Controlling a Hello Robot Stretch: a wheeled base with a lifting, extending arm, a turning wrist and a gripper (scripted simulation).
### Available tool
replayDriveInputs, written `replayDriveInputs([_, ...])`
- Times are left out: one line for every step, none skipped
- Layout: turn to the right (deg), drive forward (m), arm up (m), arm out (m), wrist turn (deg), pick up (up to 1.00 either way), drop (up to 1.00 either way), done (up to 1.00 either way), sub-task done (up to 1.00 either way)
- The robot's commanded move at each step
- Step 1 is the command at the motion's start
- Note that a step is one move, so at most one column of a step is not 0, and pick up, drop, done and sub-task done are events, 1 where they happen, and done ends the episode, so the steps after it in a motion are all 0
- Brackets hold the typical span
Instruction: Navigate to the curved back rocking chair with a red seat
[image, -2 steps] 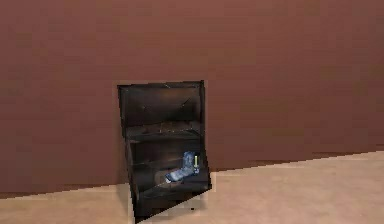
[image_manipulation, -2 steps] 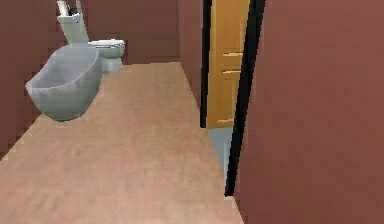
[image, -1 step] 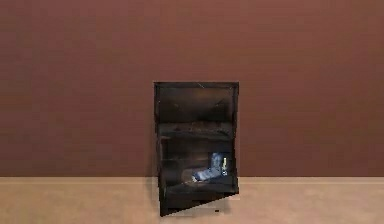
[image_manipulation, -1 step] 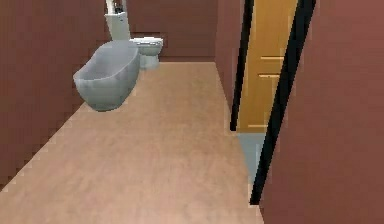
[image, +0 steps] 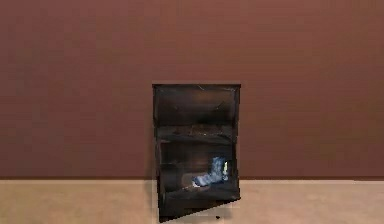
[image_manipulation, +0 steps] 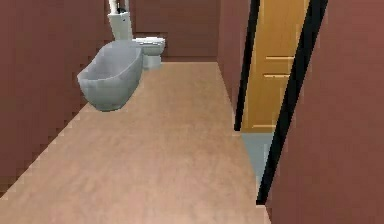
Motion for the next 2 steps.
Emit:
replayDriveInputs([45.0, 0.0, 0.0, 0.0, 0.0, 0.0, 0.0, 0.0, 0.0])
replayDriveInputs([39.0, 0.0, 0.0, 0.0, 0.0, 0.0, 0.0, 0.0, 0.0])
